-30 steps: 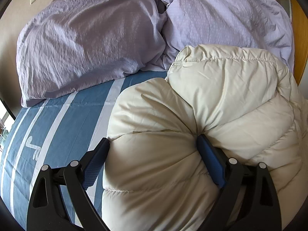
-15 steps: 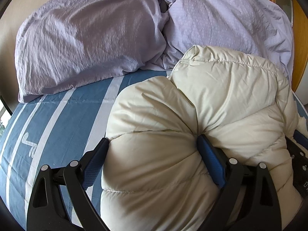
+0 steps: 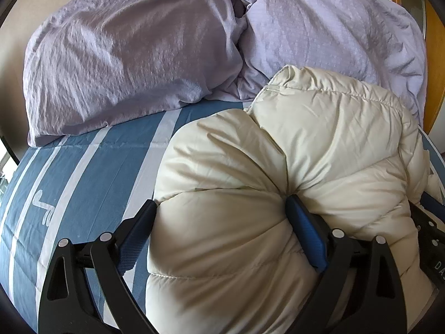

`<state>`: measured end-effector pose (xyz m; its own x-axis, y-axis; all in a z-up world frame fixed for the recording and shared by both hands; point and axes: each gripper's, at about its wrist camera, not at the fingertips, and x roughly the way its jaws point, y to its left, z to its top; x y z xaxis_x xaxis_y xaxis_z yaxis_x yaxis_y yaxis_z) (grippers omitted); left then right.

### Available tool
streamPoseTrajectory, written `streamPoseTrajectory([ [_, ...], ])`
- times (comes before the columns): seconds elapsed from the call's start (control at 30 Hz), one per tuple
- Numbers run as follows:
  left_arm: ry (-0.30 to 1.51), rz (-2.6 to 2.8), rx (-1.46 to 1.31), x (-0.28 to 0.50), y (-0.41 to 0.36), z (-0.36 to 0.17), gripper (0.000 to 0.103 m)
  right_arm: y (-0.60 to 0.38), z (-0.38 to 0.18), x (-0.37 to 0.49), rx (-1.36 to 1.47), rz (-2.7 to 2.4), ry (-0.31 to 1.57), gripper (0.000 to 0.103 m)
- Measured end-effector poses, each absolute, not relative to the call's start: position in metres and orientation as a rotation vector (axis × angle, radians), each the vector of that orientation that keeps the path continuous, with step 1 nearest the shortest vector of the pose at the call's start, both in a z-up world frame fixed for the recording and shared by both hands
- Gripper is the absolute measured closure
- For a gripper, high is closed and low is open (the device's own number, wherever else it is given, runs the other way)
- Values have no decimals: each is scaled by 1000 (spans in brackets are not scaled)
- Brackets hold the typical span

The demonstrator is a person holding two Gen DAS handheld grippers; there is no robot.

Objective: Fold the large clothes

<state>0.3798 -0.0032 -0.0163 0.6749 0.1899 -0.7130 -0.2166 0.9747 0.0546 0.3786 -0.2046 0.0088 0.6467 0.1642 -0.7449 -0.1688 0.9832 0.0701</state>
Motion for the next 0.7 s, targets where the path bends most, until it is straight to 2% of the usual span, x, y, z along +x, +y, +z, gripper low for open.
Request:
streamPoseTrajectory([
  [0.17,813,183,-56,359,5,-2,8,-224,30,367,55,230,871,37],
  [0.3,816,117,-120,327,26,12,8,-259,54,352,143,226,858,16],
  [0.33,819,108,-134,321,32,14,8,-265,56,351,155,229,862,14],
  [0.5,873,29,-253,304,54,10,8,-291,45,353,293,324,982,9],
  [0.7,943,-58,-403,306,64,-9,8,-290,20,356,402,426,1090,9],
])
